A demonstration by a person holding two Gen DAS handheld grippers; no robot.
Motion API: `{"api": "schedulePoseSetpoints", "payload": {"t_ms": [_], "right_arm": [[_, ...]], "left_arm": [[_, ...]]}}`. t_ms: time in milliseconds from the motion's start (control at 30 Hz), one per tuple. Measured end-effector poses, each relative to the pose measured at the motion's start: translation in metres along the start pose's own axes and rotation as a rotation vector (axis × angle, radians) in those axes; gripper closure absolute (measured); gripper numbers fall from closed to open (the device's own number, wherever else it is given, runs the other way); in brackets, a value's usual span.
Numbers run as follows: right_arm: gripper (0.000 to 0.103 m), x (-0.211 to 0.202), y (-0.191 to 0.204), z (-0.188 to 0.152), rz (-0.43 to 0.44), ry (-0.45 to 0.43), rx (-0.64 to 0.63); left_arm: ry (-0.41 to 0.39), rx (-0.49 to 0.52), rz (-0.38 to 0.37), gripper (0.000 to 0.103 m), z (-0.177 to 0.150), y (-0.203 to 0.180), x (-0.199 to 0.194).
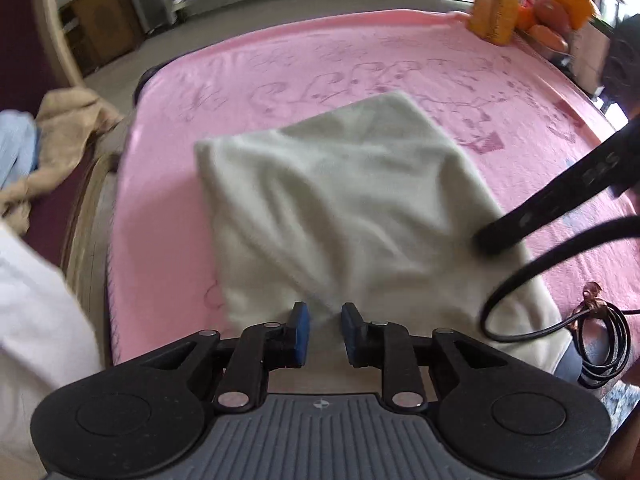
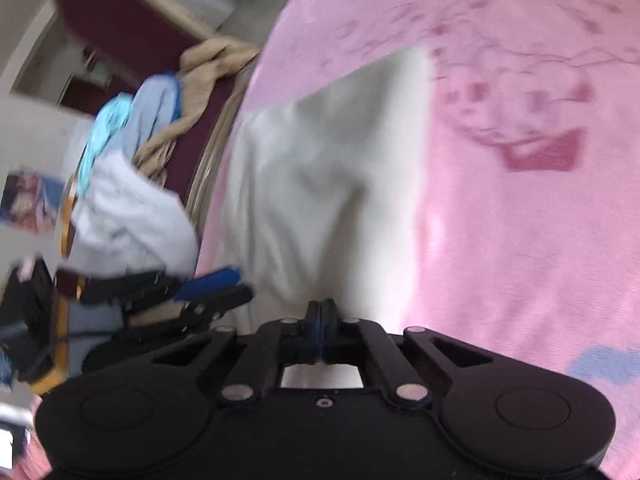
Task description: Fold clothes
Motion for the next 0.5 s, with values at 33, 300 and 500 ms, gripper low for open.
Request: {"api": "schedulePoseSetpoints", "payload": {"t_ms": [33,300,500], "right_arm": [[0.103,-0.006,-0.003,0.001,-0.013,-0.019,0.008],[0.085,-0.041,-0.029,0.022,-0.094,-0.324,0.101],[0.085,-0.015,-0.008,0.055,0.006,-0.404,0.102]], "left_arm": [[-0.007,-0.017,0.007,0.081,-0.002,0.005,-0.003],[-0.233,-0.166,0.064,0.085,0.034,0.03,-0.028],[-0.251,-0.129,0.008,0.084,0.09,0.007,0.014]]}}
Point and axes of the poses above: each gripper's, at about its wrist camera, not at the fingertips, and x roughly the way its jaws point, y to its left, z to its top, the point moved 5 cm from there along x, roughly the way its jaws point, and after that the axes turned 14 degrees about -z, right-handed, at the moved point
